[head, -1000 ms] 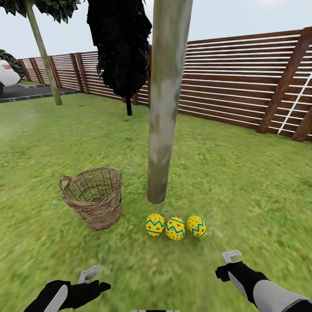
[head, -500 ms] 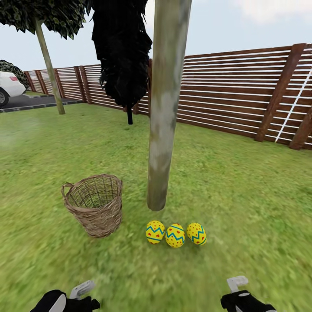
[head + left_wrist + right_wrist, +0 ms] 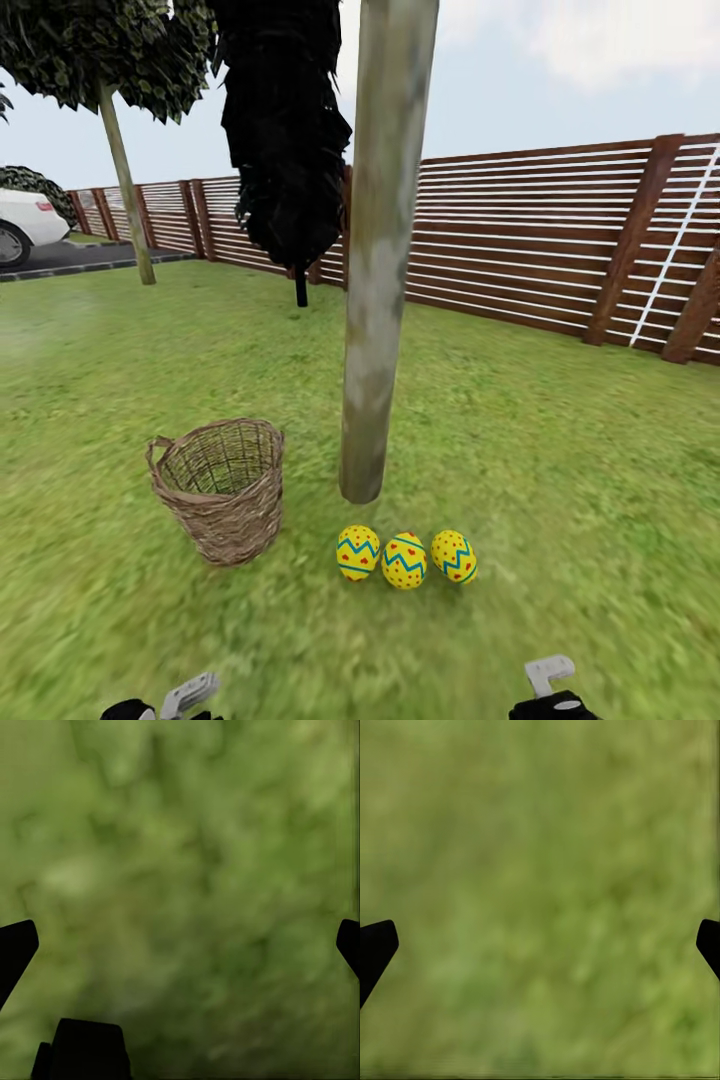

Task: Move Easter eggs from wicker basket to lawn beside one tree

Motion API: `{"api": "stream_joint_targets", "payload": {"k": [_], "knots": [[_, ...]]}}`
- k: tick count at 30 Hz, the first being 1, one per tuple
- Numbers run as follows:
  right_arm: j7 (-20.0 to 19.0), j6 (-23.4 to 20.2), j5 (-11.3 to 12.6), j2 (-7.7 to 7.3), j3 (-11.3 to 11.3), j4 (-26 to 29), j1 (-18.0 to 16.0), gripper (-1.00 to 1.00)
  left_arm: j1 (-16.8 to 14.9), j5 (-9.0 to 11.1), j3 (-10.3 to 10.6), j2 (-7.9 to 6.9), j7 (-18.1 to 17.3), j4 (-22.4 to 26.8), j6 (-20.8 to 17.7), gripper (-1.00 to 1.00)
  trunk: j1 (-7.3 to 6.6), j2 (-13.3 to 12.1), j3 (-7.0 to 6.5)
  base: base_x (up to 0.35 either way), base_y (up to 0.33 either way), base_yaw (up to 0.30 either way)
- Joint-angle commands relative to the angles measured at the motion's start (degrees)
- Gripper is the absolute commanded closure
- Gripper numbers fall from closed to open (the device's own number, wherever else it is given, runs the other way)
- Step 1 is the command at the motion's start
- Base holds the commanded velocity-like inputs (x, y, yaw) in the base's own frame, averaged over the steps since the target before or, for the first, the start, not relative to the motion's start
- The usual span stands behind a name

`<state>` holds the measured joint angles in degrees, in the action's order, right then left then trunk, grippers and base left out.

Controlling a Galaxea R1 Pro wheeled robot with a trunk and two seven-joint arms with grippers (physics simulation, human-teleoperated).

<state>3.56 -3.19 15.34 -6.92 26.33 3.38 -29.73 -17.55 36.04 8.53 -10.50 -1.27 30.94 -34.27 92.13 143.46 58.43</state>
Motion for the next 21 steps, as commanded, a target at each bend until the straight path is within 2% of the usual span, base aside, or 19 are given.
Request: {"api": "stream_joint_targets", "payload": {"k": [1, 6, 17, 21], "knots": [[0.2, -0.4, 0.5, -0.03, 0.5, 0.2, 0.2, -1.00, 0.0, -0.1, 0.3, 0.08, -0.1, -0.1, 0.0, -1.00, -0.04, 0.0, -0.18, 0.000, 0.000, 0.000], [-0.2, -0.8, 0.8, 0.22, 0.5, 0.2, 0.5, -1.00, 0.0, 0.0, 1.0, 0.21, -0.1, -0.9, 0.1, -1.00, -0.17, -0.1, -1.08, 0.000, 0.000, 0.000], [0.1, -0.6, 0.8, 0.59, 0.4, -0.7, 0.5, -1.00, 0.0, 0.0, 1.0, 0.28, -0.2, -2.7, 0.1, -1.00, -0.45, -0.2, -2.53, 0.000, 0.000, 0.000], [0.2, -0.6, 0.8, 0.58, 0.4, -0.7, 0.5, -1.00, 0.0, 0.0, 1.0, 0.30, -0.2, -2.8, 0.1, -1.00, -1.24, -1.6, -2.91, 0.000, 0.000, 0.000]]}}
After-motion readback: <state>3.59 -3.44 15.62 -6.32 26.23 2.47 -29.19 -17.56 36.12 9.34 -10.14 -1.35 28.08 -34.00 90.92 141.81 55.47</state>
